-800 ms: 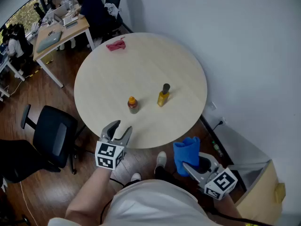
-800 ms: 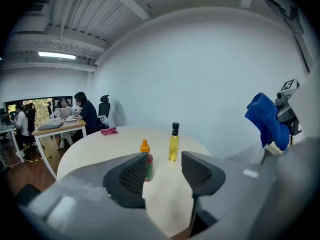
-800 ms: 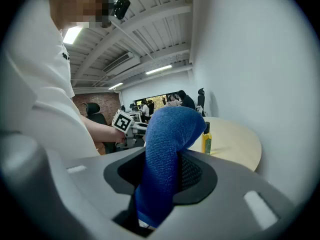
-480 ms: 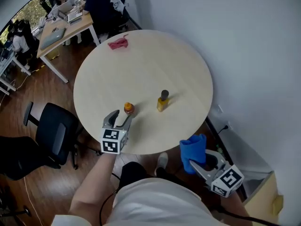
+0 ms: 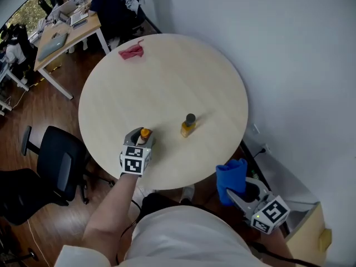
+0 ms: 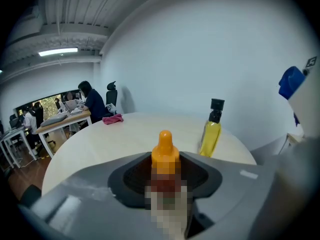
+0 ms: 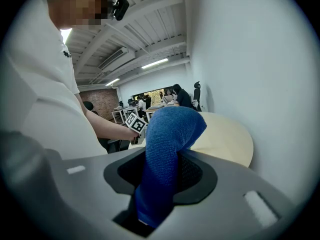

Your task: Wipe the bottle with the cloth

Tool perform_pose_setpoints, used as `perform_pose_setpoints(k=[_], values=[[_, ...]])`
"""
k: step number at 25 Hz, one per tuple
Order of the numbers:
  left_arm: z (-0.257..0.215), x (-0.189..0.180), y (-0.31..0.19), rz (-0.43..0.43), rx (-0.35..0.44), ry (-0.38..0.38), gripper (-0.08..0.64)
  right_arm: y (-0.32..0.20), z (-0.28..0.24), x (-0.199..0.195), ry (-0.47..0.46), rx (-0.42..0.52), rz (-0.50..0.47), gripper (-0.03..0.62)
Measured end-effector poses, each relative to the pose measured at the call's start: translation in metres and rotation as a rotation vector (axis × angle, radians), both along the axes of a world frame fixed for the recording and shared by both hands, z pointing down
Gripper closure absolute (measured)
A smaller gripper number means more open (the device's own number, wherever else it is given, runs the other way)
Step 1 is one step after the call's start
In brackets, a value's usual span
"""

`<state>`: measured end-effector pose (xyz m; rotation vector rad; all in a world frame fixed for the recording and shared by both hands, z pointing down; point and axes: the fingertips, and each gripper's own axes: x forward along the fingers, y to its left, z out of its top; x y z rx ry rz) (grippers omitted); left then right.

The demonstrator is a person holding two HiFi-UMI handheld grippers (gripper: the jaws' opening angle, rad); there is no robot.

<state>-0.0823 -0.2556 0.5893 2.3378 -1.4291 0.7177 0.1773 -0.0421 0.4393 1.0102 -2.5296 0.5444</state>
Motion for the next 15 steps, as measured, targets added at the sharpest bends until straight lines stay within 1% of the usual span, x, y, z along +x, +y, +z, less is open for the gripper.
perform_pose_setpoints(k=[2,5,7,10,15], values=[[-0.001,-0.002,0.001,0.017,-0.013,0.009,0.397,-0.007,0.001,-0.008,-0.002,-0.001,0.010,0.436],[-0.019,-0.006,0.009,0.053,-0.019,0.053,0.399,-0.018,-0.005,-0.029,-0.018,0.017,0.002,0.436],[-0.046,-0.003,0.019,0.099,-0.003,0.090,0.399,-0.027,-0.012,-0.047,-0.039,0.040,-0.017,0.436],[-0.093,0.005,0.034,0.193,0.025,0.143,0.399,-0.046,-0.021,-0.082,-0.056,0.086,-0.067,0.436],[-0.160,0.007,0.062,0.332,0.074,0.193,0.399,-0.077,-0.057,-0.150,-0.083,0.216,-0.179,0.436]])
